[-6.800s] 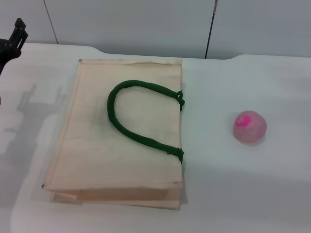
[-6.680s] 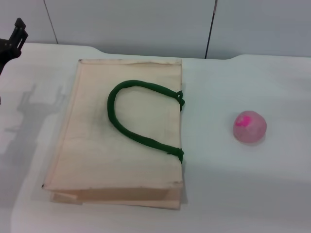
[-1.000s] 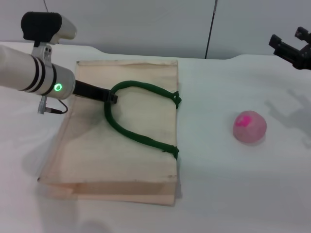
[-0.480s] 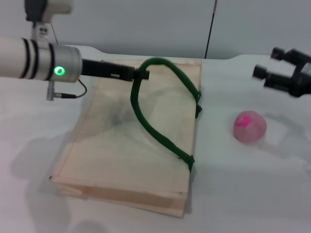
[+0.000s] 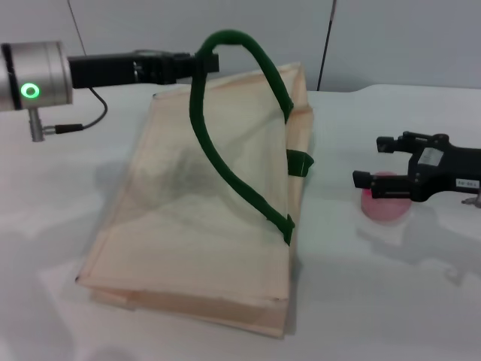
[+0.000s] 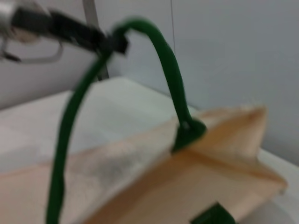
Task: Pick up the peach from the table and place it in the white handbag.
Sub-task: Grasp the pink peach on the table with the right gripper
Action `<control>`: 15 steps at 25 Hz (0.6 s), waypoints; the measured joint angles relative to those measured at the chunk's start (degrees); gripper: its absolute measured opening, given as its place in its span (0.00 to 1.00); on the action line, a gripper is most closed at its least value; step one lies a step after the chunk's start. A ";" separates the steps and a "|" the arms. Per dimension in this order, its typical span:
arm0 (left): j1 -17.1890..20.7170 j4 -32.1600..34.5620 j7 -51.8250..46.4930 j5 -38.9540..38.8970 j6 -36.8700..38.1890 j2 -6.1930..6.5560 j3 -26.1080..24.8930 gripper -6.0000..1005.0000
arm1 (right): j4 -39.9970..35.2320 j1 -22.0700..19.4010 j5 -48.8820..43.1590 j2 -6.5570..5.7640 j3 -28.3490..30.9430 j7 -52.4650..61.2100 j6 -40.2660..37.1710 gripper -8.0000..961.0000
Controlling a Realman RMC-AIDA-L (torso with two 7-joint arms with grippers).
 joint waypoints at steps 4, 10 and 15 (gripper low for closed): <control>0.78 -0.02 0.03 -1.89 2.43 0.58 0.00 0.12 | -0.10 0.46 -3.78 0.20 0.02 2.46 -2.68 0.93; 1.24 -0.04 0.06 -2.69 2.98 0.77 0.00 0.12 | 0.01 0.94 -8.48 0.26 -0.44 5.67 -7.00 0.93; 1.26 -0.04 0.08 -4.45 4.99 0.89 0.00 0.12 | 0.41 1.82 -11.41 0.46 -0.57 6.73 -7.80 0.93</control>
